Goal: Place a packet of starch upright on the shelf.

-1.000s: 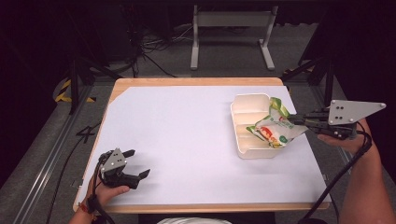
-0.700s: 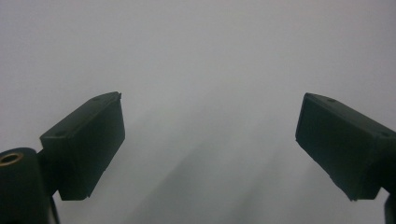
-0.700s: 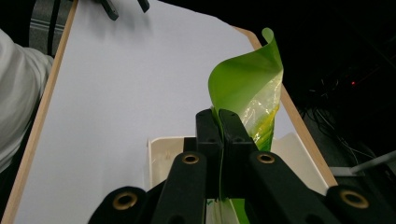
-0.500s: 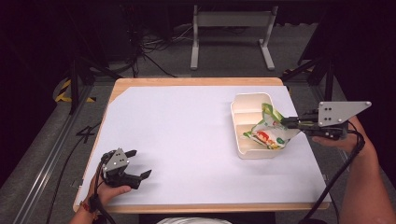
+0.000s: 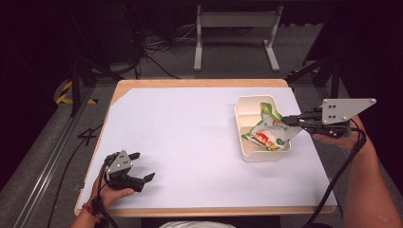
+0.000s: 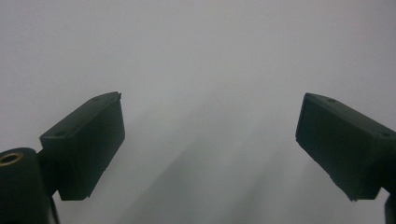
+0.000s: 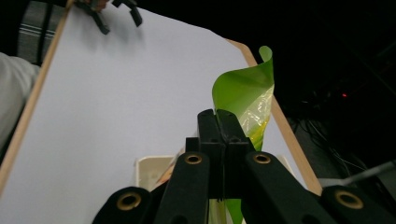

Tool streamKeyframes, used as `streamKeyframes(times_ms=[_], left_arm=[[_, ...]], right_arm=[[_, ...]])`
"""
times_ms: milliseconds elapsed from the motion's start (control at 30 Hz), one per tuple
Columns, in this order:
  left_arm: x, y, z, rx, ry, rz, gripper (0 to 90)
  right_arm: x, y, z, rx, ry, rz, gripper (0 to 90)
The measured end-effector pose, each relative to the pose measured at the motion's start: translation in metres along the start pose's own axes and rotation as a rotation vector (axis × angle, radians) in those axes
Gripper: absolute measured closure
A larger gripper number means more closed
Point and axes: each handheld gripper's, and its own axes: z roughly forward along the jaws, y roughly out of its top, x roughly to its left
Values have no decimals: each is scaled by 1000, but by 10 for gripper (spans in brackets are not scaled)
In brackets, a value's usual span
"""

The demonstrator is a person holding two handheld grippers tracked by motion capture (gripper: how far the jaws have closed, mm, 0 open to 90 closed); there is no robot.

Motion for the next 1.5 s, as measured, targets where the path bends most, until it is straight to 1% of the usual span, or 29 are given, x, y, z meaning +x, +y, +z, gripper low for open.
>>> streamKeyframes(times_ms=[67,167,200,233,300,367,400,433,467,567,633,700,800,833,867,900,933,967,1000,1133,1167,1233,1267,1333,1367,1400,1433,1467,1500], left_arm=[[-1,0,0,3,1,5,89],[0,0,1,5,-4,4,89],[0,1,2,6,-1,4,89],[0,1,2,9,-3,6,89],[0,1,3,11,-1,5,89],[0,2,4,14,-3,5,89],[0,2,5,16,-3,11,89],[0,2,5,18,-4,7,89],[0,2,5,19,-3,9,89],[-1,2,5,22,-3,9,89],[-1,2,5,21,-4,10,90],[-1,1,5,22,-3,8,90],[-1,1,6,28,-11,8,90],[-1,1,6,32,-10,9,90],[-1,2,7,31,-9,15,90],[-1,2,7,35,-11,13,90],[-1,2,8,34,-11,17,90],[-2,2,8,33,-12,20,90],[-2,2,8,34,-13,20,90],[-1,2,7,30,-10,21,90],[-1,1,6,29,-10,15,90],[-1,1,6,24,-7,16,90],[-1,1,5,23,-6,16,90],[-1,1,5,22,-6,19,90],[-1,1,4,21,-9,17,90],[-1,1,4,21,-10,18,90],[-1,1,4,20,-8,17,90],[-1,1,4,18,-8,19,90],[-1,1,4,18,-8,19,90]], right_arm=[[0,1,-2,18,24,-7,892],[-3,1,-4,57,23,-10,892],[-4,1,-5,65,19,-14,892],[-6,1,-6,75,3,-14,893],[-9,2,-10,61,5,-12,893],[-11,4,-13,53,-22,-7,893],[-12,4,-14,44,-28,-6,893],[-13,5,-14,44,-37,-10,893],[-13,7,-13,48,-28,-14,893],[-12,9,-11,37,5,-24,893],[-11,9,-11,25,9,-31,892],[-12,9,-12,9,24,-35,892],[-12,8,-13,12,22,-41,892],[-12,8,-11,13,48,-40,891],[-12,8,-9,24,65,-42,890],[-13,8,-7,44,69,-45,890],[-13,7,-3,64,85,-44,889],[-13,7,1,73,103,-43,888],[-13,6,5,80,104,-41,885],[-13,3,10,75,84,-30,882],[-12,2,12,89,78,-28,881],[-10,-1,19,148,69,-32,885],[-9,-2,22,157,48,-36,895],[-8,-3,19,76,44,-19,895],[-7,-1,13,25,23,-14,895],[-6,0,7,-14,8,-9,895],[-6,0,5,-25,3,-5,894],[-5,-1,5,-27,-12,2,893],[-4,-3,8,-2,-26,10,890]])
